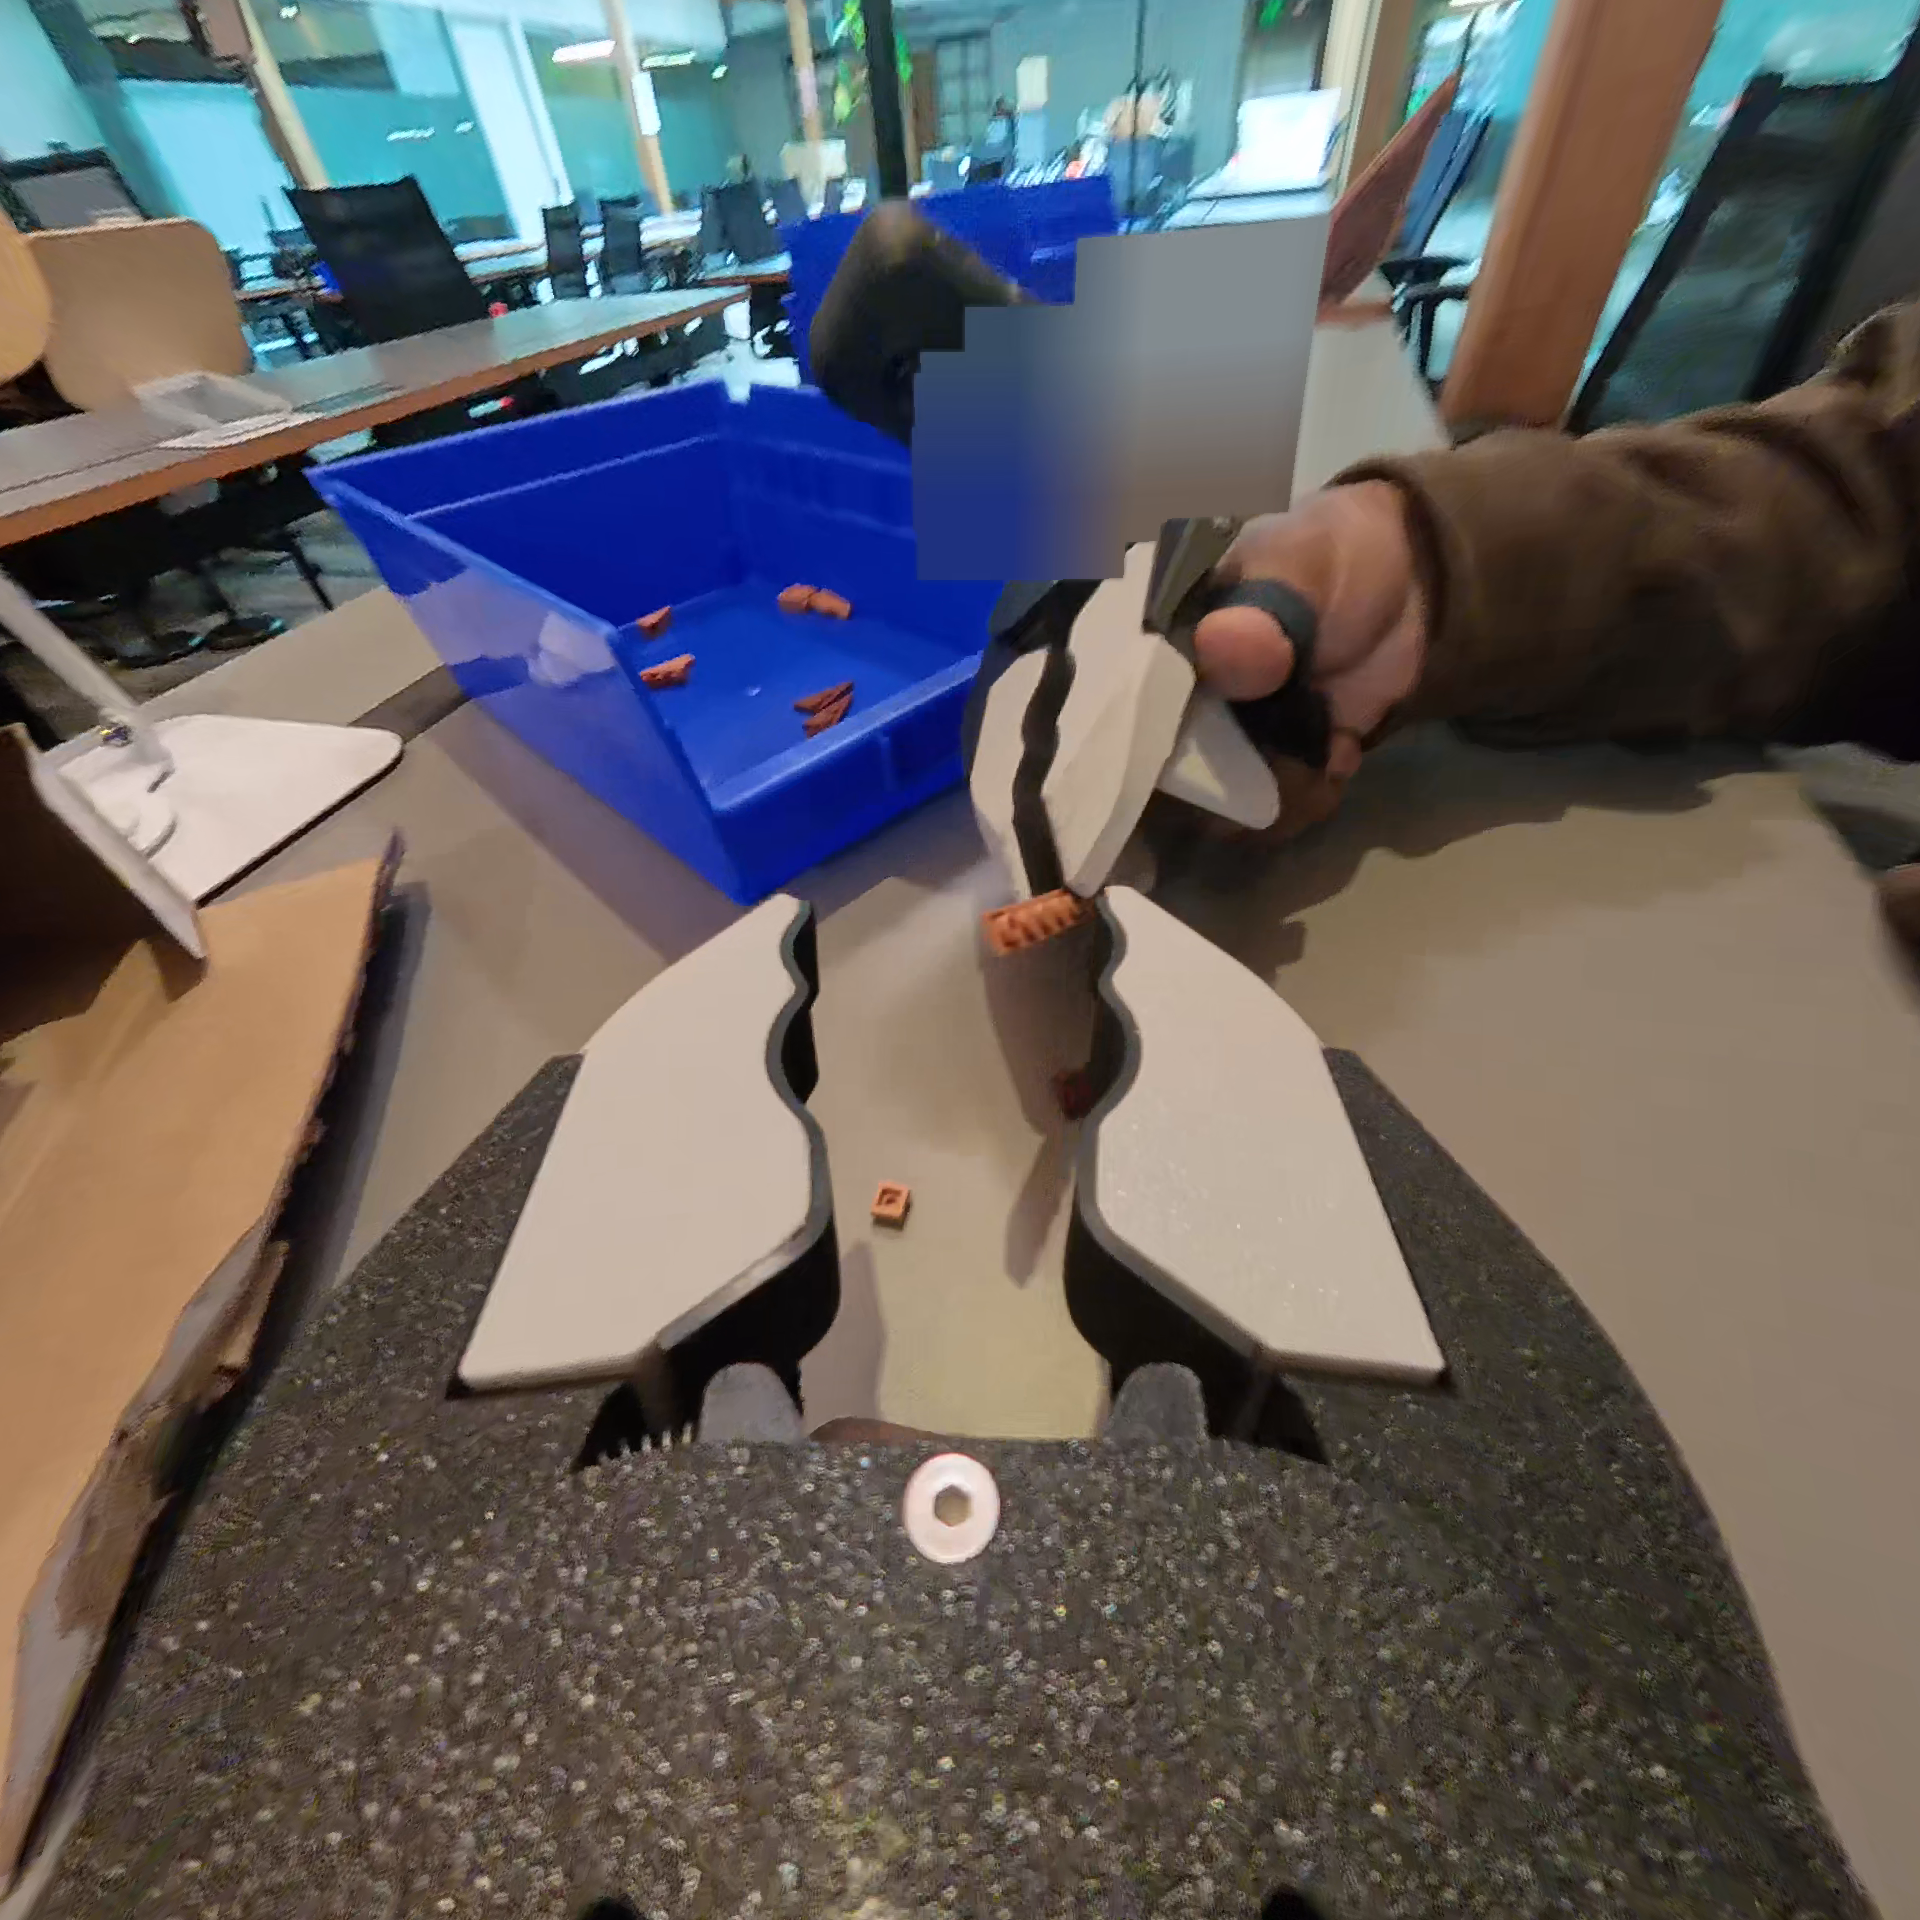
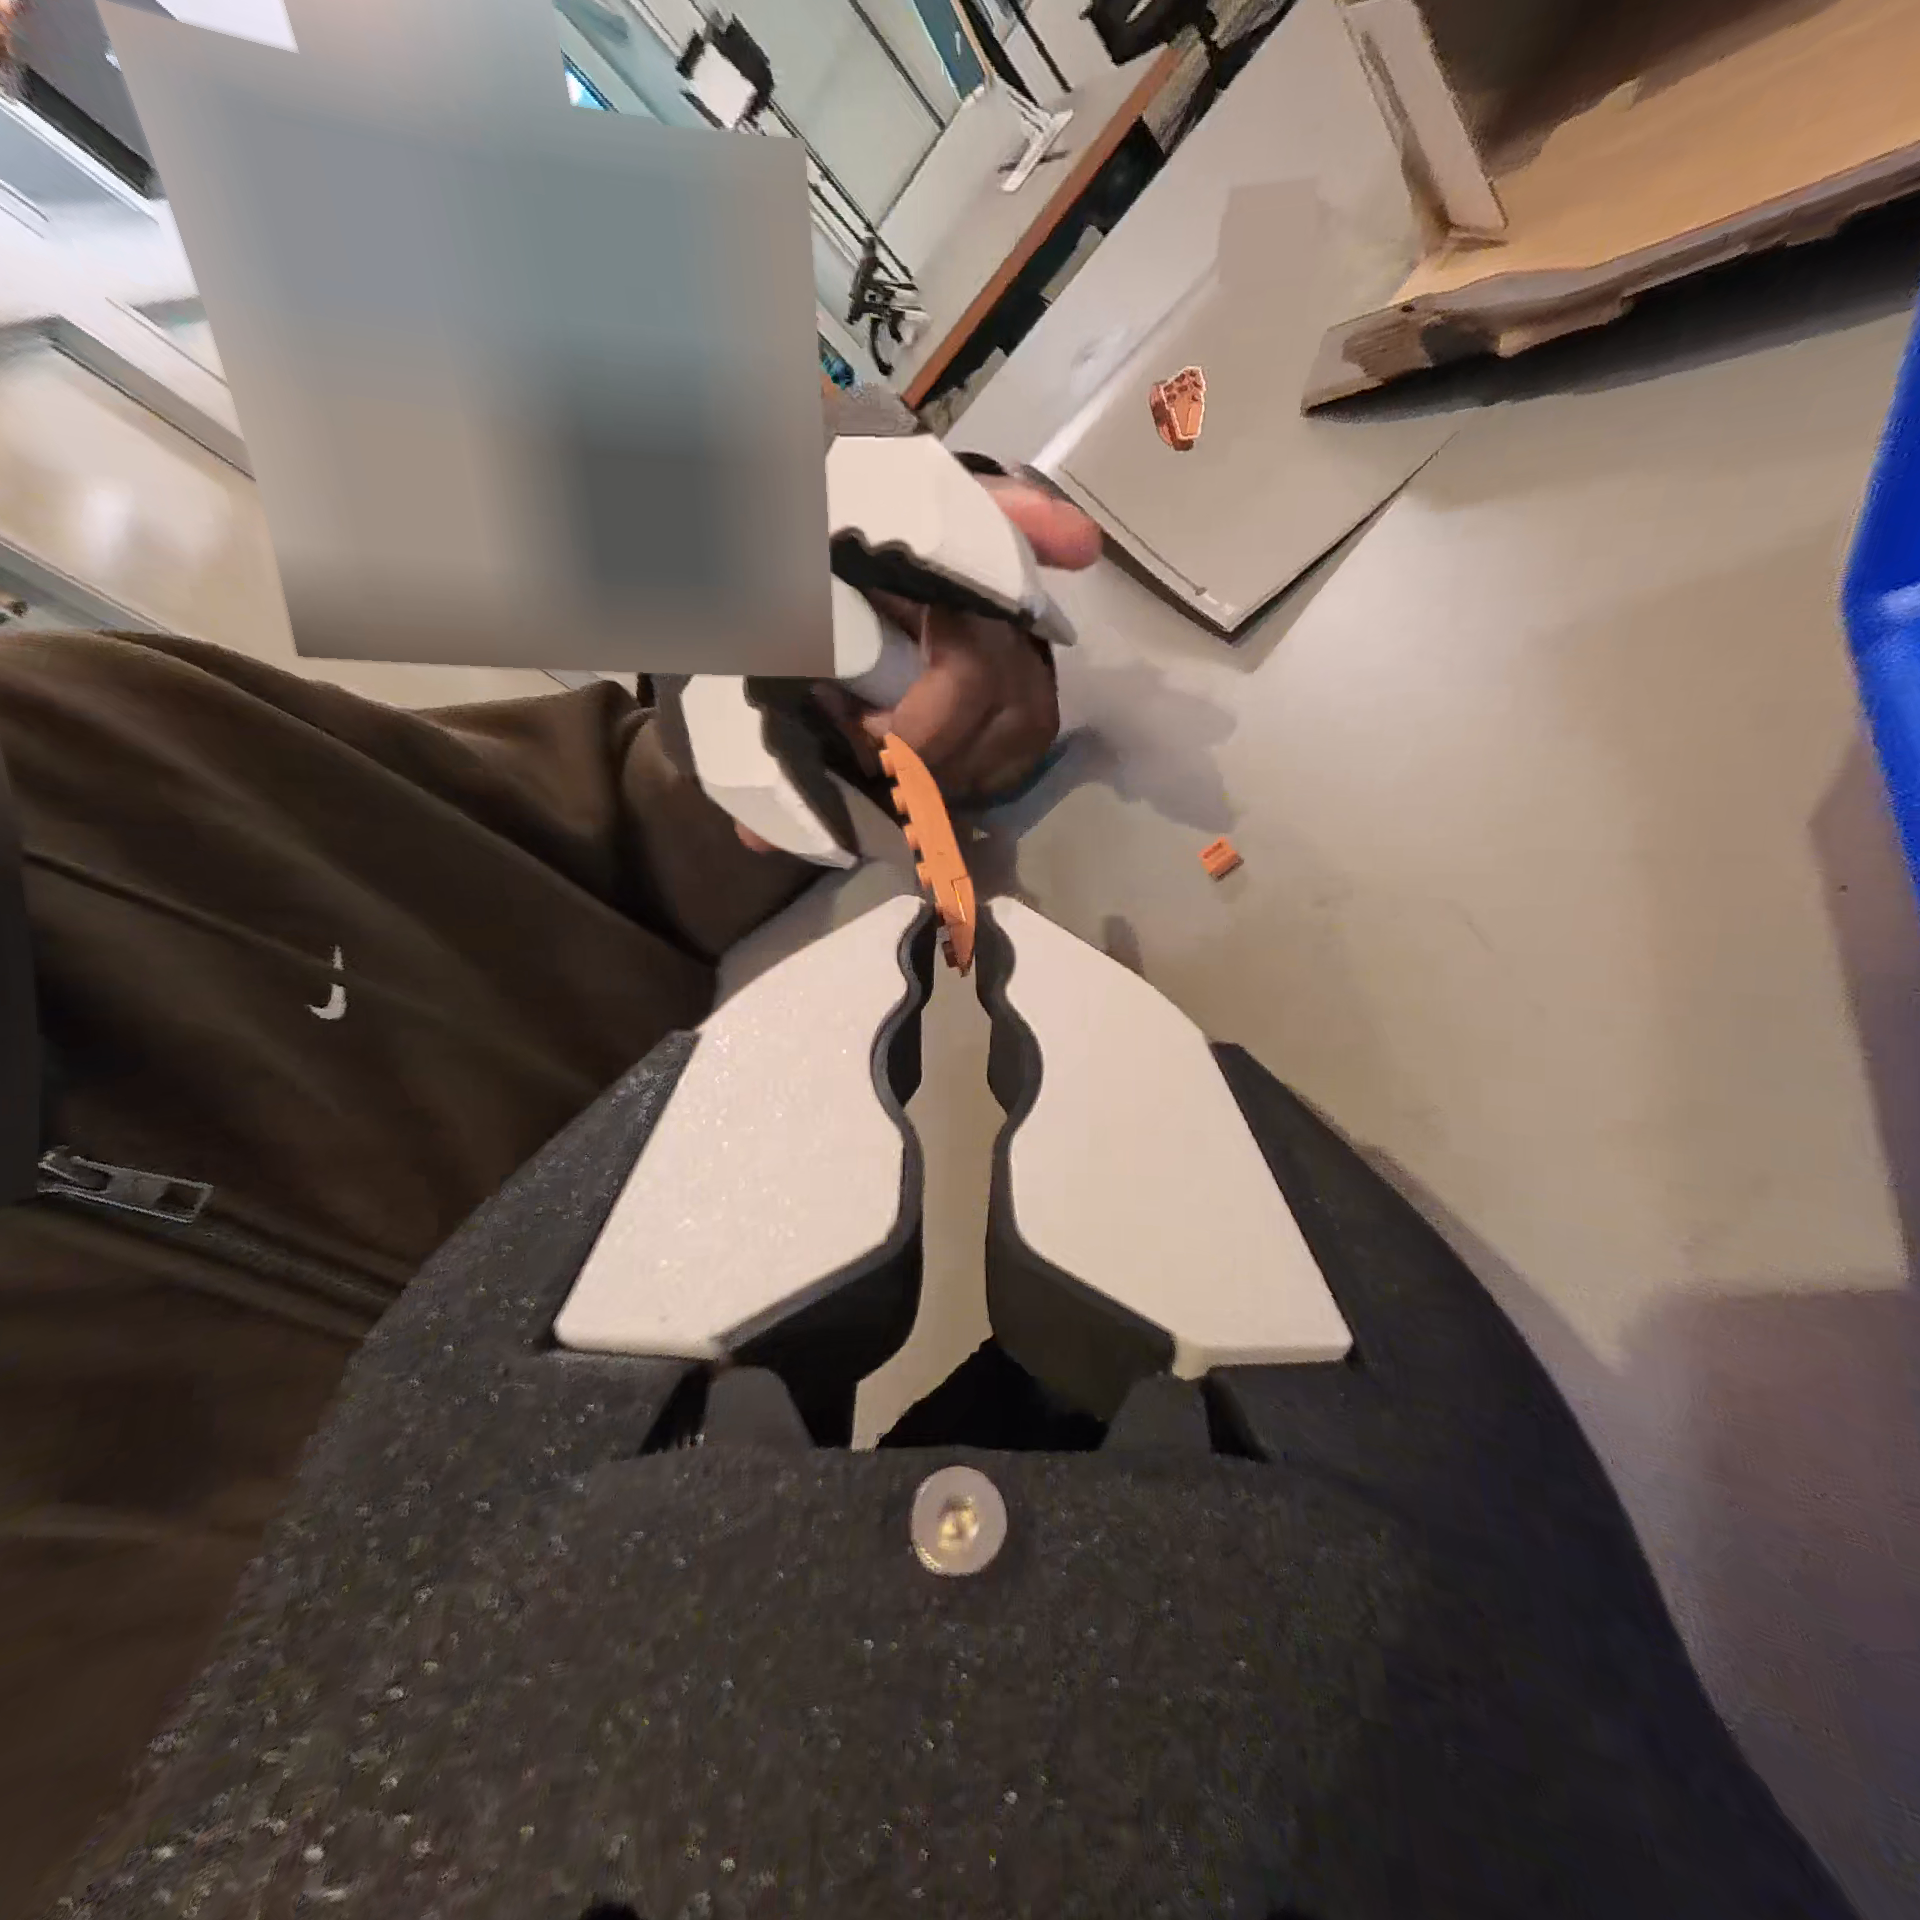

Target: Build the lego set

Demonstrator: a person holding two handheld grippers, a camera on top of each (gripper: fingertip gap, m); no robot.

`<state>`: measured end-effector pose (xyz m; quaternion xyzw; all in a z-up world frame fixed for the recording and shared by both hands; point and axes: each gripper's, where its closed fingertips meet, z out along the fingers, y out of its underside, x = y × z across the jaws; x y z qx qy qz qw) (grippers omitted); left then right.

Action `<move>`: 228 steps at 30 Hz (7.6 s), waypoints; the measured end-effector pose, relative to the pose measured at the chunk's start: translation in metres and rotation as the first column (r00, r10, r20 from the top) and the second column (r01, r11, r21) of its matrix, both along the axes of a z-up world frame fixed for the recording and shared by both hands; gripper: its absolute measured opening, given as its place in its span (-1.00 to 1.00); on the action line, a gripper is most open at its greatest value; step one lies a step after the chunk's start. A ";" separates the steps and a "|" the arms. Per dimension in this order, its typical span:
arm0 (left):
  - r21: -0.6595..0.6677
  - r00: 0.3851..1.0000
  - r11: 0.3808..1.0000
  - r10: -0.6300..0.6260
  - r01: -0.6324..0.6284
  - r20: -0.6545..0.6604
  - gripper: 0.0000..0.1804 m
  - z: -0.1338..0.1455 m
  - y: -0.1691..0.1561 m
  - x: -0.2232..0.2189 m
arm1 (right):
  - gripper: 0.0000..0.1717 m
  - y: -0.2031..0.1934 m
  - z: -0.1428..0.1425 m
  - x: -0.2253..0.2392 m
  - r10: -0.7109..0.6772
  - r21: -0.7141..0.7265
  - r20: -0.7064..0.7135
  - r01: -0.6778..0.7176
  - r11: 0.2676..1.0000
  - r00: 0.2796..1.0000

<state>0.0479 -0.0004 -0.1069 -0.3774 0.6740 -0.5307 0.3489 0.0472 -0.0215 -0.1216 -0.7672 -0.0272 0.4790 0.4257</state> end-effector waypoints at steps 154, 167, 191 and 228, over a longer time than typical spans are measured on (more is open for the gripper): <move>0.196 0.935 0.946 0.296 -0.259 -0.194 -0.84 -0.032 0.000 0.011 | -0.90 0.017 -0.036 0.018 -0.233 0.176 0.769 0.153 0.972 0.596; 0.280 0.923 0.915 0.345 -0.290 -0.170 -0.84 -0.033 0.000 0.011 | -0.90 0.019 -0.036 0.017 -0.251 0.189 0.755 0.166 0.968 0.606; 0.318 0.925 0.903 0.349 -0.288 -0.152 -0.83 -0.036 -0.001 0.013 | -0.90 0.018 -0.041 0.015 -0.223 0.134 0.695 0.182 0.974 0.684; 0.940 0.980 0.280 0.012 -0.194 0.199 -0.85 -0.042 0.002 0.016 | -0.91 0.014 -0.038 0.003 -0.177 0.108 0.670 0.142 0.984 0.720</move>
